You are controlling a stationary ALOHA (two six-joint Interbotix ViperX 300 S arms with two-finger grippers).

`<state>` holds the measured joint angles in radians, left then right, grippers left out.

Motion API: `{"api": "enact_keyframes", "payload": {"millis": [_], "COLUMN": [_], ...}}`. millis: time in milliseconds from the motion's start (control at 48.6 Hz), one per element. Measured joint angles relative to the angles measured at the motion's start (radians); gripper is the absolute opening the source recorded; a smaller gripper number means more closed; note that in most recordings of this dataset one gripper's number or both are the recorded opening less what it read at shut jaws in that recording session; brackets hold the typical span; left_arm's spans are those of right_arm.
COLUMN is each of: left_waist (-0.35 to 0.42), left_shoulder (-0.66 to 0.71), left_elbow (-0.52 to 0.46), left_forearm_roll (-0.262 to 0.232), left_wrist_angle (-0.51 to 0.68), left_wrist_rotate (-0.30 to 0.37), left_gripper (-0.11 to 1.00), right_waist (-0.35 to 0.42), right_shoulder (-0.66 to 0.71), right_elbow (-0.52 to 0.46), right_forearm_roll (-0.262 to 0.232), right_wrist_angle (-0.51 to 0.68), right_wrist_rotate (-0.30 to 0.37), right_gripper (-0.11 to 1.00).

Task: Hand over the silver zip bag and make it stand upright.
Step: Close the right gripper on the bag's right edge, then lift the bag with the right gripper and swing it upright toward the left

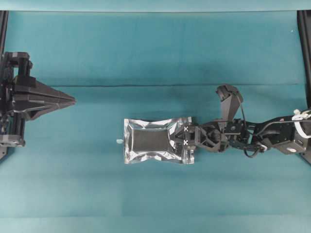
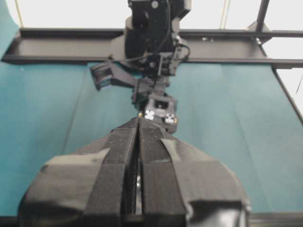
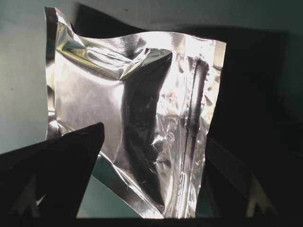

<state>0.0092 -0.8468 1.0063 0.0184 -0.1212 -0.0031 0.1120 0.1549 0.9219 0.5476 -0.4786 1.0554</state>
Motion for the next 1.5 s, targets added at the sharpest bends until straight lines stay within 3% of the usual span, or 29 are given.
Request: {"api": "enact_keyframes", "payload": {"millis": [288,391,576,658,925,1028,1131,1274,1501], "left_waist": [0.000,0.000,0.000,0.000,0.000,0.000,0.000,0.000,0.000], "left_shoulder": [0.000,0.000,-0.002,-0.002,-0.008,-0.009,-0.009,-0.011,-0.011], "left_elbow": [0.000,0.000,0.000,0.000,0.005,0.005,0.005,0.005,0.005], "left_forearm_roll": [0.000,0.000,-0.002,-0.002,-0.002,0.000,0.000,0.000,-0.002], "left_wrist_angle": [0.000,0.000,0.000,0.000,0.000,0.000,0.000,0.000,0.000], "left_wrist_rotate": [0.003,0.003,-0.002,0.005,0.003,0.002,0.002,0.005,0.003], "left_gripper": [0.00,0.00,0.00,0.00,0.00,0.00,0.00,0.00,0.00], "right_waist": [-0.002,-0.005,-0.014,-0.012,-0.012,-0.012,-0.018,-0.041,-0.104], "right_shoulder": [0.018,0.028,0.028,0.028,0.026,0.012,-0.026,-0.089,-0.170], "right_elbow": [-0.015,-0.032,-0.040,-0.041,-0.046,-0.060,-0.089,-0.153,-0.301], "right_forearm_roll": [0.000,0.000,0.000,0.000,-0.009,-0.043,-0.109,-0.202,-0.327], "right_wrist_angle": [-0.018,-0.025,-0.026,-0.026,-0.023,0.005,0.063,0.241,0.643], "right_wrist_rotate": [0.000,0.000,0.000,0.000,0.000,-0.002,-0.020,-0.074,-0.190], "right_gripper": [0.85,0.66,0.14,0.01,0.01,0.01,0.01,0.01,0.01]}}
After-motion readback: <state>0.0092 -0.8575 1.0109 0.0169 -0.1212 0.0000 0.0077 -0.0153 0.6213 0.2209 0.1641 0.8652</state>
